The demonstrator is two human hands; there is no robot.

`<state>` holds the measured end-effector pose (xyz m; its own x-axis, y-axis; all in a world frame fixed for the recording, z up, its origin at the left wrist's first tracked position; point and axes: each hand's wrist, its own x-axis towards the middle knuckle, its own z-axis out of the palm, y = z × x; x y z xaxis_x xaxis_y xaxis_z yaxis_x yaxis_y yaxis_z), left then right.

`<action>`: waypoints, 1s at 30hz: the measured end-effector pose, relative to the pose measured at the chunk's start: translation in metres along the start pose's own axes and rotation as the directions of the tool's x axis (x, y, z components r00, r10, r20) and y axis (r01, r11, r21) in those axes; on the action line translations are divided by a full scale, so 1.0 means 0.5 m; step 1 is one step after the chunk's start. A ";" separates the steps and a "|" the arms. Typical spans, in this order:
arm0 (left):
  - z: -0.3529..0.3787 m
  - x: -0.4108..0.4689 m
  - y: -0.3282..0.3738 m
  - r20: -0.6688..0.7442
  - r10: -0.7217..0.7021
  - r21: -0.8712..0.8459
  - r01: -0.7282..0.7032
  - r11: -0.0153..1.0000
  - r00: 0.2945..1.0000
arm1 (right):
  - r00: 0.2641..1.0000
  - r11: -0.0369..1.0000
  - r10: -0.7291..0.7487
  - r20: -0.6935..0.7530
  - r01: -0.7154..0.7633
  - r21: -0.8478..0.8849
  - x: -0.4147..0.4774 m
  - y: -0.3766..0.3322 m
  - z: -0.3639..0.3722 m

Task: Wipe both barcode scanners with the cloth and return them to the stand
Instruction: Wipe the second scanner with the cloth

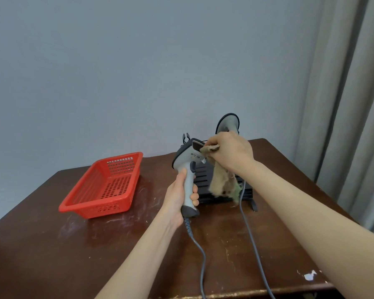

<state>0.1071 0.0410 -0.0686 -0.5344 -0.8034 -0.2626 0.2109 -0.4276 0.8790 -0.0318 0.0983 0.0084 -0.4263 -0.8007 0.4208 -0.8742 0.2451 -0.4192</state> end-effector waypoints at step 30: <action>-0.009 -0.012 0.015 0.034 0.010 0.002 -0.010 1.000 0.999 | 0.995 0.993 0.008 -0.102 0.004 0.118 -0.006 -0.014 0.004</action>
<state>0.1153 0.0409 -0.0624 -0.5595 -0.7933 -0.2400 0.2145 -0.4183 0.8826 -0.0241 0.0982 0.0085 -0.4551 -0.7390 0.4968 -0.8422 0.1762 -0.5096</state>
